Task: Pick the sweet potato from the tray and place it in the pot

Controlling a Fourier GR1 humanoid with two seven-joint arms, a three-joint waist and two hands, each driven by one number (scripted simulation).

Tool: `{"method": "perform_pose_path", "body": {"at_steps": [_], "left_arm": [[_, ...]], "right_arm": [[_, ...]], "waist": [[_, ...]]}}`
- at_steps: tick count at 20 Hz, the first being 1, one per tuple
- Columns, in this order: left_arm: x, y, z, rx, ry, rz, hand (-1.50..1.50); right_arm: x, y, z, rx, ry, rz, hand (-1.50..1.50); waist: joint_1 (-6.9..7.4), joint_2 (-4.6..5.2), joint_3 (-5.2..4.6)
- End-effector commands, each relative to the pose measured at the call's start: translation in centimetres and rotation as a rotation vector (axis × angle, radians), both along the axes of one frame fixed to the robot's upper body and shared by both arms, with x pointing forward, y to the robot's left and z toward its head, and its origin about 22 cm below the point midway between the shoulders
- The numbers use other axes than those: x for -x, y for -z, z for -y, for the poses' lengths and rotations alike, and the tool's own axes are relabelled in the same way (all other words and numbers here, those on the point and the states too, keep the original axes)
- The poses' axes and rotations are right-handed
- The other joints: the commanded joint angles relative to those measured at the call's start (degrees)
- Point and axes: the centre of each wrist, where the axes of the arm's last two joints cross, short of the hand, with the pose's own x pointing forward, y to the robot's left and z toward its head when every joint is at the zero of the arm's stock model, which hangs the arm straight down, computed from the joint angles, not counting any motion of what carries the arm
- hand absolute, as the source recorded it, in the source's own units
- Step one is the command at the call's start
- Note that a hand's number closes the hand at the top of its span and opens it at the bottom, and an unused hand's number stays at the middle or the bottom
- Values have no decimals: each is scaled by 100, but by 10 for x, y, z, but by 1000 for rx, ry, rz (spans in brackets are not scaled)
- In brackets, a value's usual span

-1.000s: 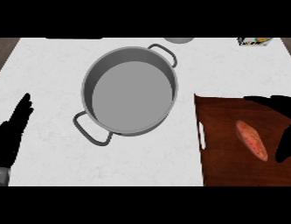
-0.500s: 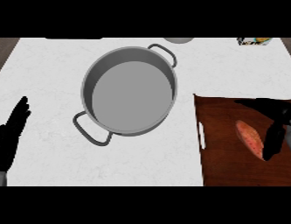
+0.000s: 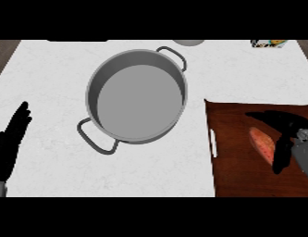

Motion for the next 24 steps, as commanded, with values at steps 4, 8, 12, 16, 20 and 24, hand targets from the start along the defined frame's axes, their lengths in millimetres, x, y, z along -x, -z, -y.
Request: {"method": "perform_pose_path", "body": {"at_steps": [4, 8, 12, 16, 20, 24], "left_arm": [[-5, -4, -5, 0, 2, -15, 0], [-5, -19, 11, 6, 18, 6, 0], [-11, -11, 2, -8, -9, 0, 0], [-14, 4, 11, -15, -1, -2, 0], [-7, -27, 7, 12, 8, 9, 0], [-7, -12, 6, 7, 43, -6, 0]], "right_arm": [[-4, 20, 1, 26, -2, -3, -150], [-14, 18, 11, 34, 20, -17, -150], [8, 54, 21, 40, -49, -54, 150], [-13, 34, 23, -4, -96, 25, 150], [-10, 29, 6, -15, -102, 24, 150], [-11, 28, -172, -100, -83, 169, 150]], "waist": [[-5, 1, -1], [13, 3, 1], [12, 10, 2], [13, 14, 1], [5, -2, 0], [250, -12, -16]]}}
